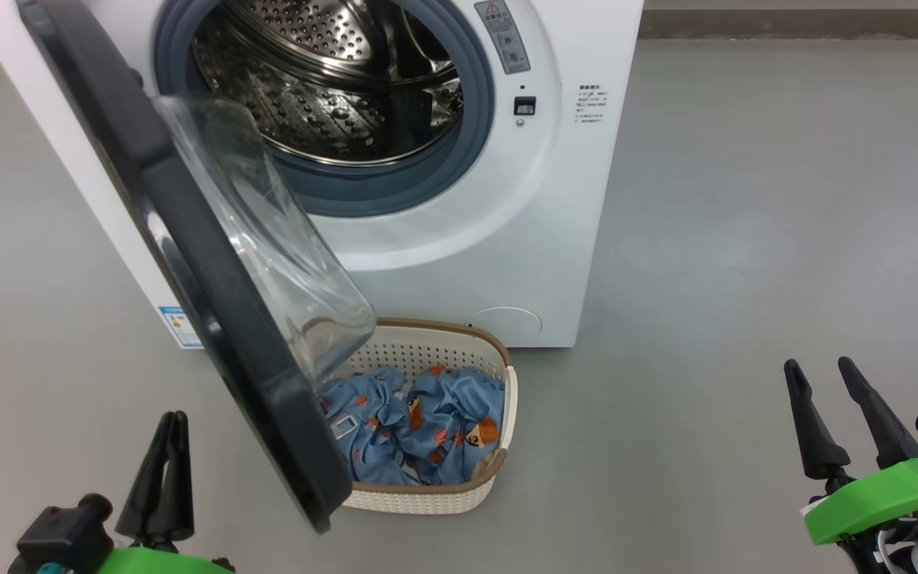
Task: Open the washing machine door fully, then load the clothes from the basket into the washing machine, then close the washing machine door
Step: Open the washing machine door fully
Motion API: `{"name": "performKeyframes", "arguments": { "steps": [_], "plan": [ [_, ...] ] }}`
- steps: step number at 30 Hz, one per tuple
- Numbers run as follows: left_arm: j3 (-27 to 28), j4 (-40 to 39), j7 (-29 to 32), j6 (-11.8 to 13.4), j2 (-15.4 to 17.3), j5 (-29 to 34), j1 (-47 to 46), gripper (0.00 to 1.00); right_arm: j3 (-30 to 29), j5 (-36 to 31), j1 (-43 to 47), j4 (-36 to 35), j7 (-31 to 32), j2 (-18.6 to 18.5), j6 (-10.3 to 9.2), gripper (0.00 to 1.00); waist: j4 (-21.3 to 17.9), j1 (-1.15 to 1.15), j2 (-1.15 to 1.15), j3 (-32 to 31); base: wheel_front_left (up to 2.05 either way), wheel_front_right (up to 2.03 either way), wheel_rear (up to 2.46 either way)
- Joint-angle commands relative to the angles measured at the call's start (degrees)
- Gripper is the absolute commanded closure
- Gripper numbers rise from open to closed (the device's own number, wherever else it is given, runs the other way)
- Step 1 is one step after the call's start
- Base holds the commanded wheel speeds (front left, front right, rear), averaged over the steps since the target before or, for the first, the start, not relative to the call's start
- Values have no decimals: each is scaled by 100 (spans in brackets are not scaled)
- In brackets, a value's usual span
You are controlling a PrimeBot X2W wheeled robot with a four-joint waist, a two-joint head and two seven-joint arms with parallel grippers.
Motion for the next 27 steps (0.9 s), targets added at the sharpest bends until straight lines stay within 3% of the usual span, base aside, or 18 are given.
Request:
{"name": "performKeyframes", "arguments": {
  "steps": [1,16,27],
  "plan": [
    [172,-98,-37,-9,151,52,-221,100,126,15,-94,-94,-76,-110,43,0,16,0,0,-16,0,0,0],
    [93,-1223,-37,206,218,688,-177,100,128,77,-64,-102,-76,-127,43,0,121,0,0,-86,0,0,0],
    [-293,-3109,233,193,195,789,-191,100,119,52,-43,-171,-76,-42,43,0,161,0,0,-38,0,0,0]
  ]
}}
